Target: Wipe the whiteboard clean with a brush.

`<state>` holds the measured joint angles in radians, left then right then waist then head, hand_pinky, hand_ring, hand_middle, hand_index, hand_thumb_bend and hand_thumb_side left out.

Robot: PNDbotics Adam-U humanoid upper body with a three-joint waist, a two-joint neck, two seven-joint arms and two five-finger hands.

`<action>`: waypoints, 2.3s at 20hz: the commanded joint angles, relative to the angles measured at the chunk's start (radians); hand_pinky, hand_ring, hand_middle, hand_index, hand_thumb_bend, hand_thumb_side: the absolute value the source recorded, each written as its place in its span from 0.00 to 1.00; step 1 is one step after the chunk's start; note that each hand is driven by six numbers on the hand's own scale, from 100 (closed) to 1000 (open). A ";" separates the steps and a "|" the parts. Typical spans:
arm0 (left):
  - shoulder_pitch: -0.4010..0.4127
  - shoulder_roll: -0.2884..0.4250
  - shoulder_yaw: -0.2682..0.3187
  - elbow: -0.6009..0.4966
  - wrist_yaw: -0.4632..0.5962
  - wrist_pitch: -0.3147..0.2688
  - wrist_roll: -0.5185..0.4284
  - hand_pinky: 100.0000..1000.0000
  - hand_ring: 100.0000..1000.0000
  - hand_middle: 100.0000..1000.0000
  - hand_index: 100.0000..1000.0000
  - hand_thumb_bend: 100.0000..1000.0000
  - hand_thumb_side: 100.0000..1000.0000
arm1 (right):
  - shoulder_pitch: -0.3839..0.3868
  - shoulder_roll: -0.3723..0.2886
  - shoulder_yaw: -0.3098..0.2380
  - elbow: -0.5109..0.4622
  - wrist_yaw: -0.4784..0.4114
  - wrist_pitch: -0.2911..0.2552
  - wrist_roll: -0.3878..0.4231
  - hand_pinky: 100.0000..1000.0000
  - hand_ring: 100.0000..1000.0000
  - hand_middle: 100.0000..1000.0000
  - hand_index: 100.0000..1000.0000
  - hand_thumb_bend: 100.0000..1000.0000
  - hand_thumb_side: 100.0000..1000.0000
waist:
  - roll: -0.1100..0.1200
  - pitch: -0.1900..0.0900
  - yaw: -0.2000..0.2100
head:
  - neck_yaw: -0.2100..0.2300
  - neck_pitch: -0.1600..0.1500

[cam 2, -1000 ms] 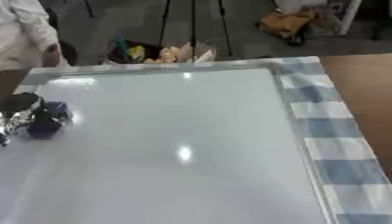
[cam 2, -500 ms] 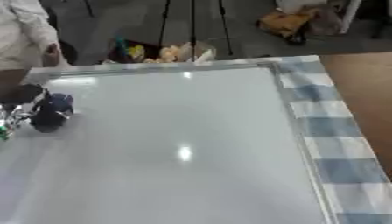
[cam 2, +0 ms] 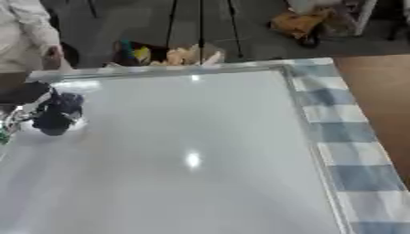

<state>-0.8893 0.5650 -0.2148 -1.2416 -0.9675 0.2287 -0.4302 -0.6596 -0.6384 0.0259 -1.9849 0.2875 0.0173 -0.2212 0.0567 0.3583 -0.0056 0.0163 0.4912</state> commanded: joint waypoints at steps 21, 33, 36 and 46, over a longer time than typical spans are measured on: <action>0.034 0.111 -0.158 -0.476 0.123 -0.100 -0.168 0.20 0.24 0.07 0.11 0.00 0.53 | -0.023 -0.023 0.001 -0.015 -0.004 -0.006 0.001 0.81 0.83 0.73 0.82 0.00 0.99 | 0.003 -0.022 0.003 | -0.004 0.006; 0.059 0.142 -0.232 -0.676 0.150 -0.139 -0.213 0.20 0.25 0.07 0.12 0.00 0.53 | -0.027 -0.020 0.001 -0.015 -0.005 -0.009 0.001 0.81 0.83 0.73 0.82 0.00 0.99 | 0.003 -0.019 -0.003 | -0.010 0.025; 0.063 0.147 -0.249 -0.702 0.152 -0.148 -0.218 0.20 0.25 0.07 0.12 0.00 0.53 | -0.027 -0.020 0.001 -0.015 -0.006 -0.010 0.000 0.81 0.83 0.73 0.82 0.00 0.99 | 0.003 -0.018 -0.004 | -0.010 0.025; 0.082 0.164 -0.297 -0.727 0.150 -0.185 -0.216 0.21 0.26 0.07 0.12 0.00 0.52 | -0.028 -0.019 0.002 -0.015 -0.007 -0.011 -0.001 0.81 0.83 0.73 0.82 0.00 0.99 | 0.004 -0.013 -0.009 | -0.011 0.024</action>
<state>-0.7987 0.6961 -0.5119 -1.9571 -0.8164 0.0521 -0.6495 -0.6697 -0.6384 0.0320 -1.9849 0.2874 0.0087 -0.2210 0.0645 0.3632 -0.0133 0.0069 0.5092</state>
